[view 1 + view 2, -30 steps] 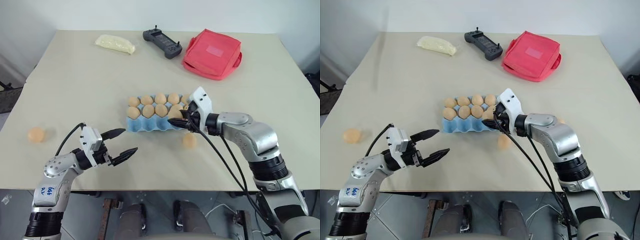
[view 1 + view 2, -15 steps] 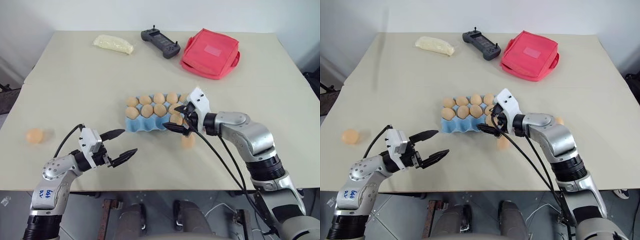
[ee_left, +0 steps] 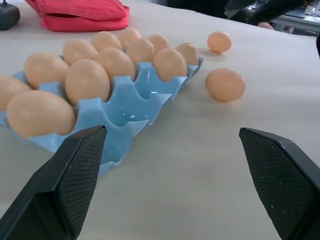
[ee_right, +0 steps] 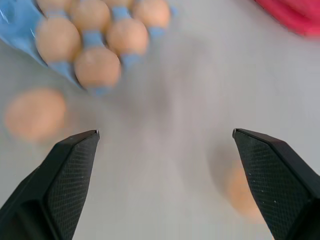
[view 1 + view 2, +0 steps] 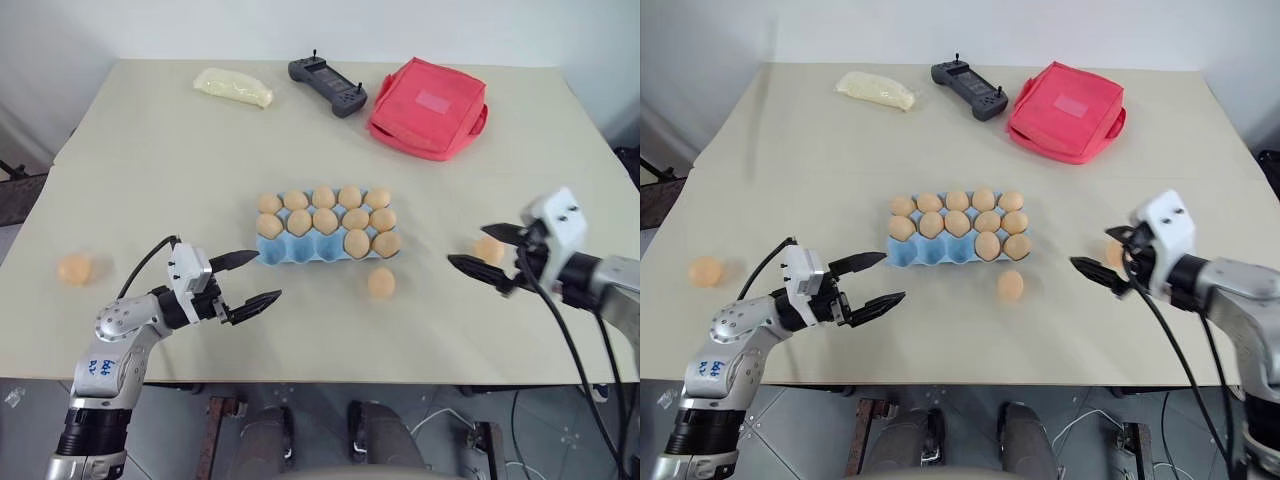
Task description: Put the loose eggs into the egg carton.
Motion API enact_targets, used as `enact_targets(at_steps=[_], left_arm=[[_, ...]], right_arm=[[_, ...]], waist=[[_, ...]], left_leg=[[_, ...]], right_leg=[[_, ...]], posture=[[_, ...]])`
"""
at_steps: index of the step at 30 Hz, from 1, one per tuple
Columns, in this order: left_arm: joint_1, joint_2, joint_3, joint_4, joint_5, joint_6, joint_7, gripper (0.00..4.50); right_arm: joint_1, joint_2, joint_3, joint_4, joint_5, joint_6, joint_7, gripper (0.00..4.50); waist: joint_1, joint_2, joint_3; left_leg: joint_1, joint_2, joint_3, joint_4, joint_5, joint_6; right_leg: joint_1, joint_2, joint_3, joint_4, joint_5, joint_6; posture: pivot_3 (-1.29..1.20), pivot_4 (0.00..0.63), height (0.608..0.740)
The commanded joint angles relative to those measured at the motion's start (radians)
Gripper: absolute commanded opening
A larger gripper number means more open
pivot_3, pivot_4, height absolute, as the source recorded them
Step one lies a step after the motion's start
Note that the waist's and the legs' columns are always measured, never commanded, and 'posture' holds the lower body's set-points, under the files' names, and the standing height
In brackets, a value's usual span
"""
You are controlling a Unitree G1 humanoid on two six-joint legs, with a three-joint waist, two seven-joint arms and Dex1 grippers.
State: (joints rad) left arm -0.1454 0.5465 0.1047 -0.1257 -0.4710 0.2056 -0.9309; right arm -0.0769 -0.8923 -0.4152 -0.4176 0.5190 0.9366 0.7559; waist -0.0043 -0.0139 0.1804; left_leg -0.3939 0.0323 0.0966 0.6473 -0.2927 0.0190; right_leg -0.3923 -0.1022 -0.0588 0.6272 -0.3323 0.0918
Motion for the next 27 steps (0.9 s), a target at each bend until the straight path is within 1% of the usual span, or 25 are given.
enact_targets(at_steps=[1,4,8,12,16,23,27], left_arm=[[-0.01,0.001,0.006,0.006,-0.003,-0.02,-0.011,4.5],[-0.012,0.003,0.003,0.012,-0.002,-0.023,-0.019,4.5],[-0.017,0.001,0.003,0.009,-0.002,-0.021,-0.016,4.5],[-0.007,0.006,0.012,-0.003,-0.007,-0.016,-0.014,4.5],[0.021,0.018,0.029,-0.027,-0.017,-0.006,-0.013,4.5],[0.065,0.039,0.06,-0.048,-0.008,-0.006,0.003,4.5],[0.078,0.044,0.078,-0.066,-0.01,-0.004,0.014,4.5]], right_arm=[[0.064,-0.011,-0.119,-0.011,0.011,-0.004,0.006,4.47],[0.142,0.011,-0.152,0.011,-0.01,-0.042,-0.001,4.47],[0.128,0.07,-0.124,0.036,-0.017,-0.074,-0.063,4.47],[0.054,0.102,-0.079,0.105,-0.042,-0.106,-0.117,4.47],[-0.057,0.129,-0.022,0.213,-0.064,-0.146,-0.148,4.47],[-0.228,0.185,0.092,0.423,-0.122,-0.237,-0.164,4.47],[-0.283,0.213,0.152,0.511,-0.151,-0.27,-0.157,4.47]], waist=[[-0.001,0.0,0.0],[0.0,0.0,0.0],[-0.001,0.0,0.0],[-0.001,0.0,0.0],[-0.003,0.0,0.0],[-0.003,0.001,0.0],[-0.003,0.001,0.001]], left_leg=[[0.001,0.0,0.0,0.0,0.0,0.0],[0.003,0.0,0.002,0.0,0.002,0.001],[0.004,0.0,0.003,0.0,0.005,0.002],[0.004,0.0,0.003,0.0,0.006,0.001],[0.004,0.0,0.003,0.0,0.006,0.001],[0.003,0.0,0.005,-0.001,0.006,0.0],[0.003,0.0,0.005,-0.001,0.006,0.001]], right_leg=[[0.001,0.0,0.001,0.0,0.0,0.0],[0.002,0.0,0.003,0.001,0.001,-0.001],[0.002,0.0,0.004,0.0,0.004,-0.003],[0.001,0.0,0.005,0.001,0.006,-0.003],[0.001,0.0,0.005,0.0,0.006,-0.004],[-0.001,0.0,0.005,0.0,0.006,-0.004],[-0.001,0.0,0.005,0.0,0.006,-0.004]], posture=[[0.0,0.15,0.74],[0.0,0.15,0.74],[0.0,0.15,0.74],[0.0,0.15,0.74],[0.0,0.15,0.74],[0.0,0.15,0.74],[0.0,0.15,0.74]])
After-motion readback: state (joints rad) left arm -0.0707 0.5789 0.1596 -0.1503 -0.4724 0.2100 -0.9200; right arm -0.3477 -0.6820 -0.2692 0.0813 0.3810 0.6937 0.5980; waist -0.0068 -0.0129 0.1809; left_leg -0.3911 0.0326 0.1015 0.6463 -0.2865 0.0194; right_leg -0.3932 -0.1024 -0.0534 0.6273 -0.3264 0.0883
